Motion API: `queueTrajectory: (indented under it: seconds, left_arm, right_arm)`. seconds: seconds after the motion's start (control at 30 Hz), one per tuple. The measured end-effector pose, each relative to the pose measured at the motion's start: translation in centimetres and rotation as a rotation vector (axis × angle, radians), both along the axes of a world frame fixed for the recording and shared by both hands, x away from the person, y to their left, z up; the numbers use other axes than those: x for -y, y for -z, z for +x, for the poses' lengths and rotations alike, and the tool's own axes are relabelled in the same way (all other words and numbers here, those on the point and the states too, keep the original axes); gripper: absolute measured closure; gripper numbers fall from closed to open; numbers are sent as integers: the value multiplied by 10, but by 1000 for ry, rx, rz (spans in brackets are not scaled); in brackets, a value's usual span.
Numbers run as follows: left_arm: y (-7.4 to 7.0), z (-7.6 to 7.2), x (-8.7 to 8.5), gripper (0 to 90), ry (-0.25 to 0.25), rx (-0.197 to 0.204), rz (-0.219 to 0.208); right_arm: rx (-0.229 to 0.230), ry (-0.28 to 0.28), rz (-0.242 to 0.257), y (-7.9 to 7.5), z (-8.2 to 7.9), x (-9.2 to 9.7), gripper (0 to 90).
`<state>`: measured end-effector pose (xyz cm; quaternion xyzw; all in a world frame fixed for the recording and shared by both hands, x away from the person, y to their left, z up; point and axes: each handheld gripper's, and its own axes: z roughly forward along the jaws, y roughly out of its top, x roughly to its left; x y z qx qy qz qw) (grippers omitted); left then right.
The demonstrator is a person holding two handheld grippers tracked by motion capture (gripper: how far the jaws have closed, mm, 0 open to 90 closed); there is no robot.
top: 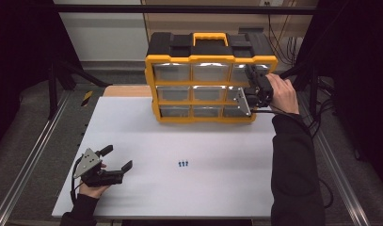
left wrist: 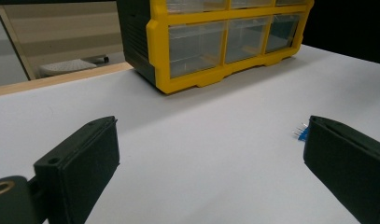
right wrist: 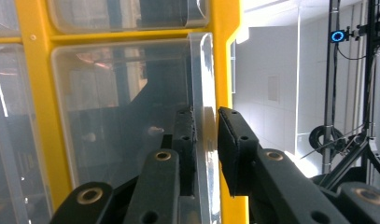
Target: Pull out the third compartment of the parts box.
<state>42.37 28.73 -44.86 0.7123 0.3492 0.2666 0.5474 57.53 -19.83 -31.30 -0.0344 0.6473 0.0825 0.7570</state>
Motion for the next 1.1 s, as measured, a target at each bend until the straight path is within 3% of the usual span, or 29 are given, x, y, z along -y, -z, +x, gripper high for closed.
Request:
queueTrajectory:
  seconds: [0.57,1.1]
  left_arm:
    - [0,0,0,33,1,-2,0]
    - [0,0,0,33,2,-3,-2]
  right_arm:
    - [20,23,-54,2,-1,-1,803]
    - [14,19,-56,1,-11,-1,804]
